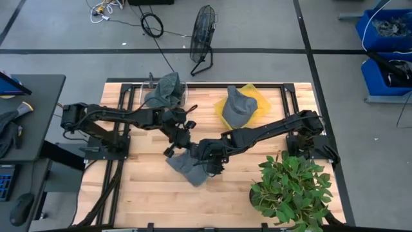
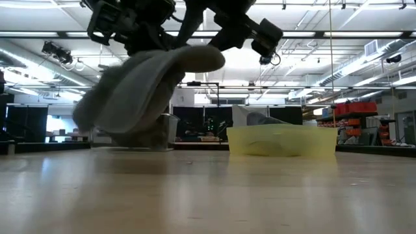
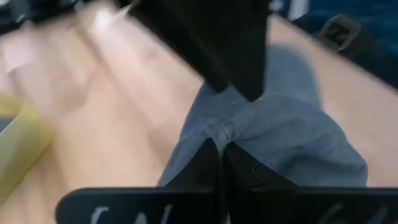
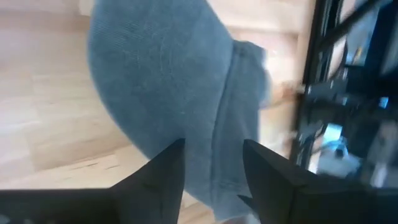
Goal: Pick & Place hat
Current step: Put the gray cap into the yellow bin
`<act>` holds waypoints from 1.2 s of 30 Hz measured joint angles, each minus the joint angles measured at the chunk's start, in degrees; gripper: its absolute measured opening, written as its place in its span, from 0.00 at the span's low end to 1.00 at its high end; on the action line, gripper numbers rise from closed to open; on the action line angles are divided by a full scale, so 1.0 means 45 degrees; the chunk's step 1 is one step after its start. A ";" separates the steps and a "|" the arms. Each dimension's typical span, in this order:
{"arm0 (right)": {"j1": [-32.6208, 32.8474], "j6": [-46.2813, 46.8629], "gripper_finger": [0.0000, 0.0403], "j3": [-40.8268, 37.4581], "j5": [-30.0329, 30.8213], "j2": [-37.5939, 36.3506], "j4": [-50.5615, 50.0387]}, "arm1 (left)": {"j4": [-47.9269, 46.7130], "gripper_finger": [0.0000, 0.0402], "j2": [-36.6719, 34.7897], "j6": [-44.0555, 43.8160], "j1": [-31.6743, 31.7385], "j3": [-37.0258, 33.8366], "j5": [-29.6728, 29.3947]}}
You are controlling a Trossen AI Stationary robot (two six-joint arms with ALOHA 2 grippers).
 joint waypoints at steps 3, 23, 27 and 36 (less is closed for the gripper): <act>0.0005 -0.1135 0.41 0.0000 -0.0214 0.0019 0.0021 | 0.0320 0.02 0.0000 0.0376 0.0155 0.0000 0.1199; 0.0074 0.3728 0.41 0.0004 0.2001 -0.0058 -0.1258 | -0.0471 0.02 0.0000 0.1064 0.0392 0.0000 0.1091; 0.0153 0.3612 0.41 0.0002 0.2244 -0.0058 -0.1151 | -0.0550 0.02 0.0000 0.1425 0.0402 0.0000 0.1468; 0.1003 0.3957 0.41 0.0005 0.2814 -0.0063 -0.1211 | -0.0814 0.02 0.0000 0.2750 0.1247 0.0000 0.1601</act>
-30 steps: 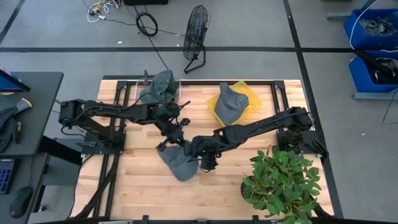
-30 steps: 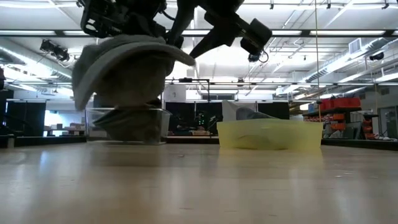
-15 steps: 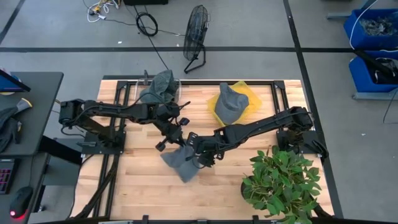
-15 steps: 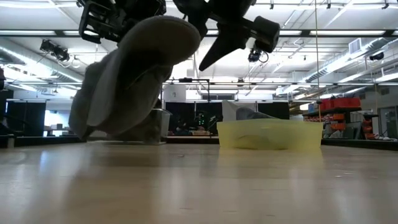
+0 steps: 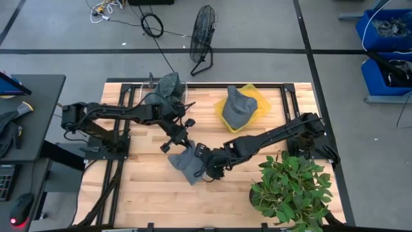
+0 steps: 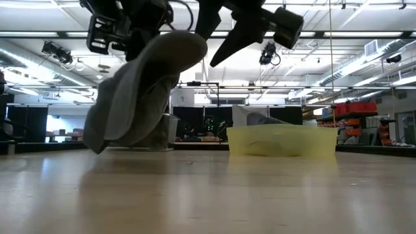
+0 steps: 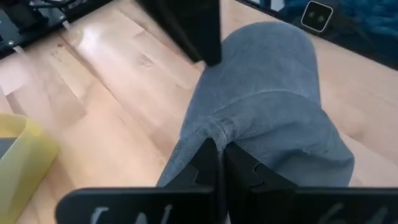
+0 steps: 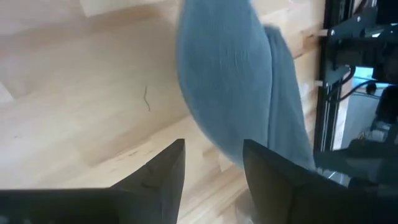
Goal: Pick & Place hat
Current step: Put the gray cap into the yellow bin
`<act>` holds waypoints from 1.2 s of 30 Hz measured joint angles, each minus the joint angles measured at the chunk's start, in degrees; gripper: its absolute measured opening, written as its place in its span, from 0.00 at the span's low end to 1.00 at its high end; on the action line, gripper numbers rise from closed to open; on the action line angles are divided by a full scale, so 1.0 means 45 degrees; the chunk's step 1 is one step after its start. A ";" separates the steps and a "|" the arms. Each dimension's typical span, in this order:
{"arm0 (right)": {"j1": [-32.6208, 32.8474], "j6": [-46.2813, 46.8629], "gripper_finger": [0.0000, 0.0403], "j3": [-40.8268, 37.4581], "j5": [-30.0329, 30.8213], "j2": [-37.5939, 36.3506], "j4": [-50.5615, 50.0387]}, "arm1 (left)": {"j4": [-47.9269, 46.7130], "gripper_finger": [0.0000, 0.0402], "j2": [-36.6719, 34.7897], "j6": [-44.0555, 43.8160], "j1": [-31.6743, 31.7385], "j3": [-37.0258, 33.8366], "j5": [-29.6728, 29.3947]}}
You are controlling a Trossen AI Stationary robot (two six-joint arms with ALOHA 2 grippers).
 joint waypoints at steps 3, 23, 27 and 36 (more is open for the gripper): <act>0.0124 0.0432 0.41 -0.0004 0.0235 0.0000 0.0076 | -0.0119 0.02 0.0000 0.0689 0.0826 -0.0010 0.1243; -0.0065 -0.1023 0.41 0.0000 0.1223 -0.0005 0.2997 | 0.1135 0.02 0.0015 0.0529 0.2719 -0.0019 0.3031; -0.0184 -0.1025 0.41 0.0000 0.1232 -0.0005 0.3210 | 0.1333 0.02 0.0015 0.0080 0.2866 -0.0019 0.3121; -0.0440 -0.0137 0.12 0.0000 0.0895 -0.0005 0.3189 | 0.1381 0.03 0.0015 -0.1807 0.2824 -0.0019 0.2133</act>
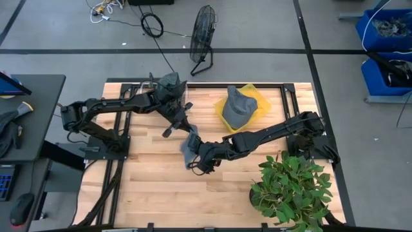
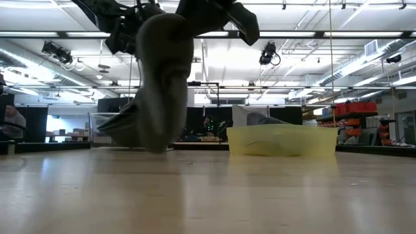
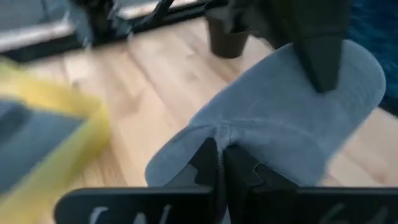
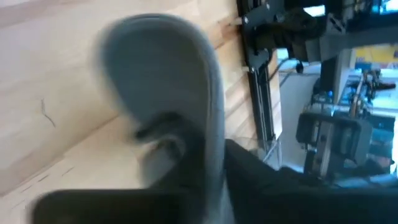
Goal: Pick & Place hat
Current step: Put the gray cap into the yellow bin
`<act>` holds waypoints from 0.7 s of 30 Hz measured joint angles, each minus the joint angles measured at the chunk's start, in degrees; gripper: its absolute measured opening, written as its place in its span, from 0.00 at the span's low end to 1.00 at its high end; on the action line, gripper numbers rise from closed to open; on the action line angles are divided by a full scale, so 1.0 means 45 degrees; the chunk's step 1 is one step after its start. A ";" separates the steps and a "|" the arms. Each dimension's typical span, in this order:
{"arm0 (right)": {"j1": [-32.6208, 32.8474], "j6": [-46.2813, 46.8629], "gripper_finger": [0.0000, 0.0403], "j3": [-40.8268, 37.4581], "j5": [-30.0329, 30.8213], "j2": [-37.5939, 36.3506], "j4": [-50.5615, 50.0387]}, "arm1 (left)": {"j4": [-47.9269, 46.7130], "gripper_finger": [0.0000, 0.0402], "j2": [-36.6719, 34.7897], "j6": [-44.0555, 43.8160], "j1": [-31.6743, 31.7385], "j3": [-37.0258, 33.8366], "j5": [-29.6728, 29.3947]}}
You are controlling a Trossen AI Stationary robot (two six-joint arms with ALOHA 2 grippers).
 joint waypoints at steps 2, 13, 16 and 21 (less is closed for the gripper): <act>-0.0009 0.0313 0.04 0.0006 0.0086 0.0000 -0.0056 | 0.0012 0.04 0.0000 -0.1326 -0.0116 0.0000 -0.0621; -0.0066 0.2554 0.02 0.0015 0.1132 0.0000 -0.0704 | 0.0760 0.25 0.0000 -0.3717 -0.0800 0.0000 -0.2364; -0.0068 0.3864 0.03 0.0015 0.2836 0.0000 -0.1310 | 0.1393 0.30 -0.0005 -0.3954 -0.0912 0.0000 -0.3575; -0.0105 0.5555 0.02 0.0010 0.6062 0.0000 -0.2683 | 0.3770 0.34 -0.0139 -0.3890 -0.0910 0.0015 -0.5565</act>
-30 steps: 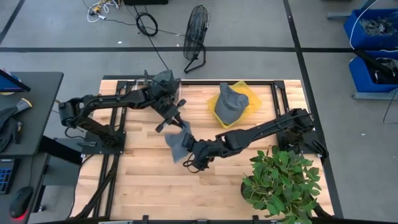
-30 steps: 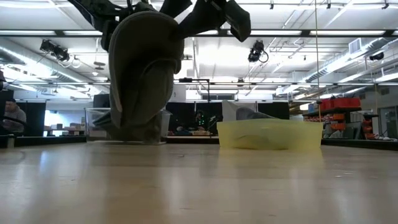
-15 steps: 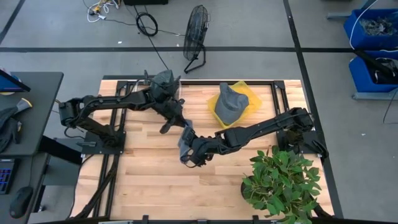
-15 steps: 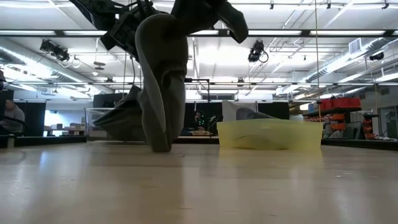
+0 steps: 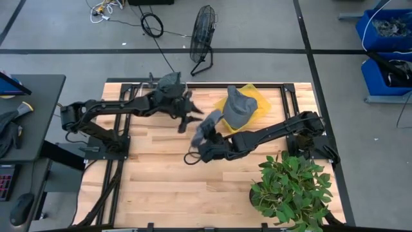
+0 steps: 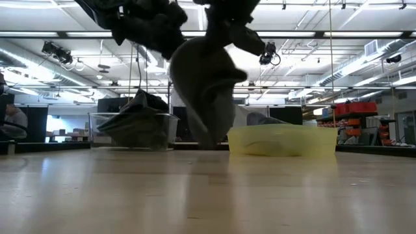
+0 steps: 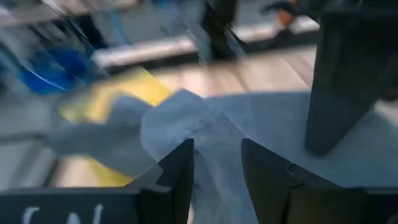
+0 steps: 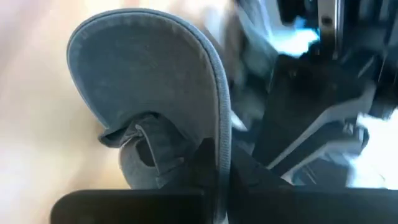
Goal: Pick & Place hat
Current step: Put the gray cap into the yellow bin
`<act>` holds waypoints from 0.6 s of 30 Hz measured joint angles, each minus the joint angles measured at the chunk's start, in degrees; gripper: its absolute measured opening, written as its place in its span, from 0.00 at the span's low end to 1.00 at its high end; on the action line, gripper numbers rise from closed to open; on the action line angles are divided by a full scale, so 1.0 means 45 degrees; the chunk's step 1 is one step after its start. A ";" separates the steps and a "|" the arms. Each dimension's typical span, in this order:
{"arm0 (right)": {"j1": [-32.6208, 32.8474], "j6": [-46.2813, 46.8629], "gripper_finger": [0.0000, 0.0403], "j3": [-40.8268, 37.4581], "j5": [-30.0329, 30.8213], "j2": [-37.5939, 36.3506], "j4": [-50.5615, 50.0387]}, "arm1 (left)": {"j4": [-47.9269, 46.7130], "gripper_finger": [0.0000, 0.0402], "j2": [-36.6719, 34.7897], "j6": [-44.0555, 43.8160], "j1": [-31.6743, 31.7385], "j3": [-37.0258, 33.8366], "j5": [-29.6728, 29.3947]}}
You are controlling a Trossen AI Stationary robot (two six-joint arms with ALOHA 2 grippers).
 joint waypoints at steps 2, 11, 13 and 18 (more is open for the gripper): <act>-0.0054 0.0535 0.02 0.0000 0.1517 0.0000 -0.0471 | 0.1001 0.35 -0.0224 0.0000 0.0052 -0.0010 -0.0649; -0.0714 0.8289 0.02 0.0000 0.6407 -0.0585 -0.6137 | 0.2317 0.34 -0.1501 -0.0452 -0.0094 0.0001 -0.1047; -0.1032 1.1716 0.02 0.0000 0.6324 -0.0692 -0.8227 | 0.2189 0.33 -0.1672 -0.0450 -0.0218 0.0000 -0.1032; -0.1817 1.8507 0.02 -0.0459 0.6575 -0.0694 -1.1263 | 0.1935 0.33 -0.1809 -0.0437 -0.0563 0.0000 -0.1032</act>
